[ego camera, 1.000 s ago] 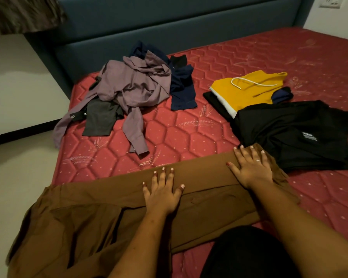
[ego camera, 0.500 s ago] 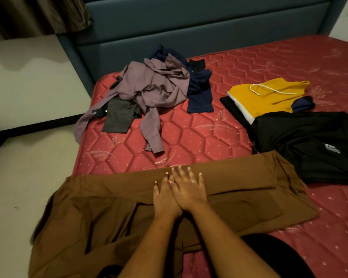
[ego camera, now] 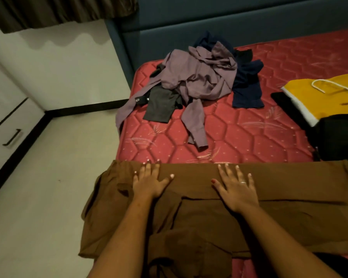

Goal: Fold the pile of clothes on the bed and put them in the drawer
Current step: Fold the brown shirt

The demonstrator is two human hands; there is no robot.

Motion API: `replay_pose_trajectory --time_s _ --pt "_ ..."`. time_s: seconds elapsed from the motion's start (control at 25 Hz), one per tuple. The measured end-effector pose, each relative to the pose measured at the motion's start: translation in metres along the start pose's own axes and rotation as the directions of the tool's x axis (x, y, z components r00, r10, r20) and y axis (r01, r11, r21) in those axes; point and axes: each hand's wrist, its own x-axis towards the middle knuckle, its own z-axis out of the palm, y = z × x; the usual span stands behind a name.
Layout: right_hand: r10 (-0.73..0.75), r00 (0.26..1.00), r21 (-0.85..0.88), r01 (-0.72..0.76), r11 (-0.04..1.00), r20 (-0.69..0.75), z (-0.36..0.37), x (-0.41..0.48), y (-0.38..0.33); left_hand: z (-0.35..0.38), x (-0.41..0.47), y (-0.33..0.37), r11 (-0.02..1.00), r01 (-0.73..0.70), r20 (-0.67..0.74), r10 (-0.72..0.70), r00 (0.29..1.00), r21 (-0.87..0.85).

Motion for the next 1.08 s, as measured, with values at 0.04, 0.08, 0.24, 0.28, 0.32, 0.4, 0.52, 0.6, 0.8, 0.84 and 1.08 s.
replay_pose_trajectory --time_s 0.04,0.08,0.24,0.28,0.32,0.4,0.52,0.6,0.8,0.84,1.08 --pt "0.003 1.0 -0.013 -0.003 1.0 0.002 0.0 0.0 0.0 -0.002 0.002 -0.016 1.0 0.014 -0.025 -0.014 1.0 0.003" --pt "0.006 1.0 -0.024 -0.006 1.0 0.007 0.0 0.0 -0.001 -0.003 0.006 -0.03 1.0 0.024 -0.058 -0.024 0.998 0.007" --pt "0.016 0.999 -0.044 -0.015 0.999 0.028 -0.001 -0.001 -0.003 -0.015 0.023 -0.067 0.997 0.072 -0.115 -0.069 0.991 0.023" --pt "0.023 0.999 -0.052 -0.021 0.998 0.042 -0.003 -0.002 -0.004 -0.018 0.024 -0.078 0.994 0.107 -0.112 -0.103 0.988 0.031" --pt "0.046 0.997 -0.063 -0.042 0.997 0.063 -0.005 -0.003 -0.005 -0.022 0.023 -0.089 0.988 0.148 -0.107 -0.143 0.984 0.045" --pt "0.145 0.985 -0.092 -0.137 0.986 0.089 -0.011 -0.003 -0.016 -0.029 0.017 -0.104 0.972 0.221 -0.145 -0.208 0.967 0.08" --pt "0.016 0.999 -0.061 -0.014 0.998 0.031 -0.014 0.004 -0.086 -0.045 0.009 -0.084 0.995 0.093 -0.349 -0.078 0.934 0.026" --pt "-0.257 0.964 0.011 0.257 0.966 0.065 -0.006 0.006 -0.151 -0.046 0.007 -0.058 0.996 -0.077 -0.373 0.056 0.926 -0.039" --pt "-0.426 0.883 -0.061 0.444 0.894 0.196 0.031 0.016 -0.191 0.002 0.003 -0.083 0.996 -0.082 -0.227 0.071 0.971 -0.041" --pt "-0.415 0.888 -0.056 0.433 0.9 0.196 0.033 0.02 -0.186 0.004 0.005 -0.088 0.997 -0.074 -0.229 0.065 0.971 -0.028" --pt "-0.276 0.938 -0.045 0.291 0.956 0.212 0.024 0.029 -0.159 -0.017 0.011 -0.059 0.986 0.135 -0.023 -0.133 0.991 0.103"
